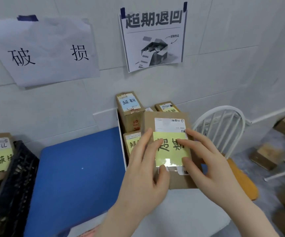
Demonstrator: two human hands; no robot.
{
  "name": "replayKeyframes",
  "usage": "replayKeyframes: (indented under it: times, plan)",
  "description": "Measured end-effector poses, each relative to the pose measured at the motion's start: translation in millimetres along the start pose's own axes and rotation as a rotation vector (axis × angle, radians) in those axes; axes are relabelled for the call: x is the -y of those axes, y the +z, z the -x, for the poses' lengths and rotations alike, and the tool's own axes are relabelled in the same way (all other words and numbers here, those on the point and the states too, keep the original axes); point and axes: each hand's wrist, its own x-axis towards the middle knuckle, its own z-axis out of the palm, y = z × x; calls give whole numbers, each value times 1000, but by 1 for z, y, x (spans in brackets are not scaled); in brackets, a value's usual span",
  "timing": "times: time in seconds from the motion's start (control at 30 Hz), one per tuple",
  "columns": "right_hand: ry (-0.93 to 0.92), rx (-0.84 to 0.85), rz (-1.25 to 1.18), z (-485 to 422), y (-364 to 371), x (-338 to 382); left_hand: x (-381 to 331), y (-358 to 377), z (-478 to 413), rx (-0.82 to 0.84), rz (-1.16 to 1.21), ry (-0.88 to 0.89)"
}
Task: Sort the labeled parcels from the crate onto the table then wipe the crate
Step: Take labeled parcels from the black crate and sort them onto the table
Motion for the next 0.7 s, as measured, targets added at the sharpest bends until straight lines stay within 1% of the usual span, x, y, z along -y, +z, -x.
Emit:
replayKeyframes:
  times: [0.1,0.3,0.4,0.53,0.7]
  plan:
    - [24,-16,1,-10,-7,-22,6,22,-19,36,-16,-10]
    - [84,26,-3,-51,-21,-87,24,78,-69,77,-46,-64]
    - [120,73,-35,-86,-23,-124,39,106,-106,101,-91,-140]
    - [84,143,-76,-160,-7,-174,74,129,-166,48,-78,-258]
    - [48,265,-127,-245,40,-223,128,144,-223,-24,-84,-400]
